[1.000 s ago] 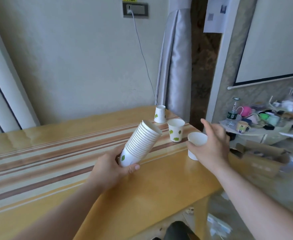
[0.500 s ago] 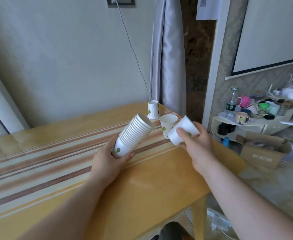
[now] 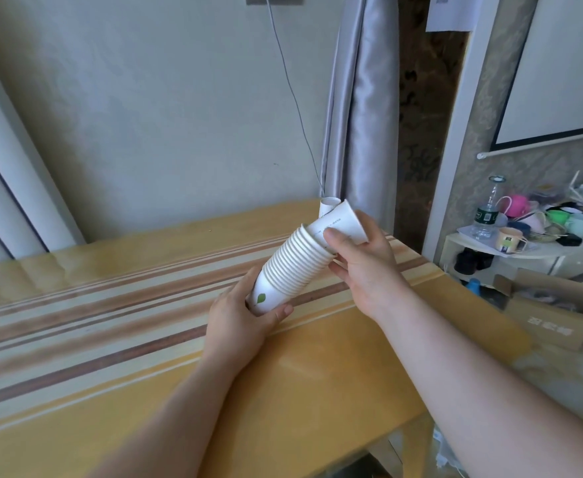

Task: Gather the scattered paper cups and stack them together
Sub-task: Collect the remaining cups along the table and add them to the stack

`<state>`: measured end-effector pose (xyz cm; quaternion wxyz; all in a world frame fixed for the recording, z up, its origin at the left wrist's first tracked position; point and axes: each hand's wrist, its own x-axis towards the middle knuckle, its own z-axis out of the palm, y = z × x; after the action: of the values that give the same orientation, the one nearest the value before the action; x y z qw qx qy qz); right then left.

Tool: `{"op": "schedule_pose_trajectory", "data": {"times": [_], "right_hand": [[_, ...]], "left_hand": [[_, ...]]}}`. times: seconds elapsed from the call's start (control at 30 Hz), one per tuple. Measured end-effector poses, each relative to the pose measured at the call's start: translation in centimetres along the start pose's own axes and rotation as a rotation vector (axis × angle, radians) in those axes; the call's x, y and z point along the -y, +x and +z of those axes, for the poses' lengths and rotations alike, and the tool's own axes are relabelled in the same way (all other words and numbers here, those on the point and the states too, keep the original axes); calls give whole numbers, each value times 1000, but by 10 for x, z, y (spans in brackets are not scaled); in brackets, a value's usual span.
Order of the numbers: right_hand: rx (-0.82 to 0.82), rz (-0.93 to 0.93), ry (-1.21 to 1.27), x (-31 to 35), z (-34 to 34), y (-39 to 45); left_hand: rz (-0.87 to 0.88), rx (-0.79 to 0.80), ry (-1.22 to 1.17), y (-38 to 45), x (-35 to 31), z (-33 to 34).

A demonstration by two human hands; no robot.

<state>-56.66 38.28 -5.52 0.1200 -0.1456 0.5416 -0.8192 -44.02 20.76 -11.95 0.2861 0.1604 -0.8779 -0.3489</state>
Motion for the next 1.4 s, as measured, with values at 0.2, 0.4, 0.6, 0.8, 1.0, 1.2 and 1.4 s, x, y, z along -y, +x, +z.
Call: {"op": "schedule_pose_trajectory", "data": {"times": [0.2,0.4,0.6,0.8,1.0,1.2,1.4], "right_hand": [[86,-62,-119,8,-16,-7],[-355,-107,-384,-4,-58,26],[-214,-17,-865,-33,-62,51],[-246,-71,-791,-40,-55,58],[-271,183,11,-22,-50,53],[-12,160,342,15,-15,38],[125,63,194,18,10,30]], "left_hand": [[-30,-24,-31,0,3,0],[-68,-45,-40,2,8,2],[-75,-37,-67,2,8,3],[-80,-34,-54,3,8,4],[-74,-31,-52,2,7,3],[-68,-19,-58,0,4,0],[-57,-22,-56,-2,1,-2]]}}
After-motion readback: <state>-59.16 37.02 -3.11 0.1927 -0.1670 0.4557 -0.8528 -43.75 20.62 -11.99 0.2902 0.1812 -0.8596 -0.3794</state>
